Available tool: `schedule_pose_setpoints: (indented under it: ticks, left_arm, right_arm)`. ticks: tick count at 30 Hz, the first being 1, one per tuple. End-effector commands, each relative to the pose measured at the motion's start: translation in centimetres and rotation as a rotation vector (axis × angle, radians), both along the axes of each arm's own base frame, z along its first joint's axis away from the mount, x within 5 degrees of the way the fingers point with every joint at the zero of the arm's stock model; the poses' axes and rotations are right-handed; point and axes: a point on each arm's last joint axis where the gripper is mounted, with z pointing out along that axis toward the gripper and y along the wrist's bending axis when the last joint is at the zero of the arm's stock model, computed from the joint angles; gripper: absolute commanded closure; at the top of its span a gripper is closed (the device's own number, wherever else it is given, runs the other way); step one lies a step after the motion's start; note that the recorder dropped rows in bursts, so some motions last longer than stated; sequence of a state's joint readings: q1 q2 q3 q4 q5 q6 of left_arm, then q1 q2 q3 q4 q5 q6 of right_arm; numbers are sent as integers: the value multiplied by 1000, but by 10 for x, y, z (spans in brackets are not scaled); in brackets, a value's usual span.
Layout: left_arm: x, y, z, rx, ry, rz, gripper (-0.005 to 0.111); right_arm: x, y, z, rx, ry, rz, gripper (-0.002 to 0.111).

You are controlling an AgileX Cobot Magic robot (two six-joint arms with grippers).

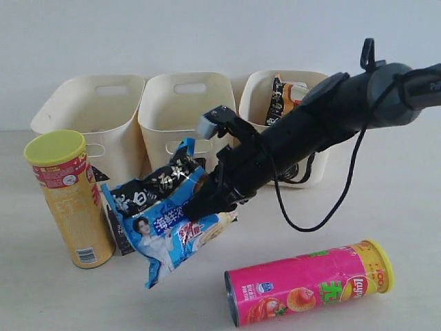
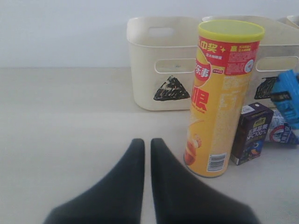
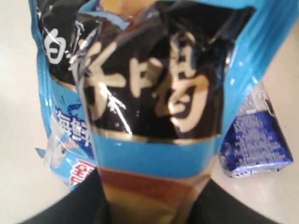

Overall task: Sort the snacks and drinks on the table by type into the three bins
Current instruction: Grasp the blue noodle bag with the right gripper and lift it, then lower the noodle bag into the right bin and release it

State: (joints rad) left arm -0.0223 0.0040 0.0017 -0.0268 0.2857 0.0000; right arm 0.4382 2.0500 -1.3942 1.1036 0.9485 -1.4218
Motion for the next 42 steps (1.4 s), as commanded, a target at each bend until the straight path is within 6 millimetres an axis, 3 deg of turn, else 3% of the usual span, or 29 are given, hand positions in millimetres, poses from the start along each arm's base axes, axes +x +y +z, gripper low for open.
schedule_pose_setpoints:
  ticks: [1, 6, 10, 15, 21, 27, 31, 42]
  left_arm:
    - [0, 0, 2, -11, -14, 3, 102]
    - [0, 0, 2, -11, -14, 3, 102]
    - [0, 0, 2, -11, -14, 3, 102]
    - [0, 0, 2, -11, -14, 3, 102]
    - [0, 0, 2, -11, -14, 3, 102]
    - [0, 0, 2, -11, -14, 3, 102]
    - [0, 0, 2, -11, -14, 3, 102]
    - [0, 0, 2, -11, -14, 3, 102]
  right_arm:
    - [-8, -3, 32, 24, -27, 7, 107]
    - [-14, -22, 85, 60, -108, -67, 107]
    - [-4, -49, 106, 79, -148, -214, 107]
    - [23, -74, 118, 82, -243, -423, 107]
    - [67, -108, 147, 112, -445, -764, 107]
    - [89, -124, 149, 101, -552, -919, 107]
    - [105, -131, 140, 81, -578, -974, 107]
    - [143, -127, 80, 7, -528, -995, 107]
